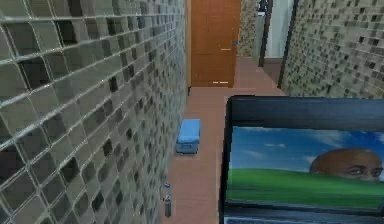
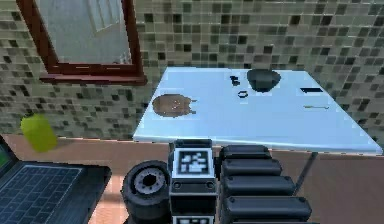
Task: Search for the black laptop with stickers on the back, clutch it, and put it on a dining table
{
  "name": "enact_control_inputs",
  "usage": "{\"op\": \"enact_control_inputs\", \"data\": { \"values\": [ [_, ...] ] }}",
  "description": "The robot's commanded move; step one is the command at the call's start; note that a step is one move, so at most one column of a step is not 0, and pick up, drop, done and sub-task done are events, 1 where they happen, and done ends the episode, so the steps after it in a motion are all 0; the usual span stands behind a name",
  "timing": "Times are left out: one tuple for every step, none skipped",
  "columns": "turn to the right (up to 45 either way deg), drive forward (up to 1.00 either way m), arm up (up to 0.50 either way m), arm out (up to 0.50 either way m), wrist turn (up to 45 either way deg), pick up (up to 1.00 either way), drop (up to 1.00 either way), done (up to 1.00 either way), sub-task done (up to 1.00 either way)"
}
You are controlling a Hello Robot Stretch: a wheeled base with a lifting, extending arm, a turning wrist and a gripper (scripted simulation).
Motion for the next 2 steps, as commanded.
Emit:
{"op": "enact_control_inputs", "data": {
  "values": [
    [45.0,0.00,0.00,0.00,0.0,0.00,0.00,0.00,0.00],
    [42.0,0.00,0.00,0.00,0.0,0.00,0.00,0.00,0.00]
  ]
}}
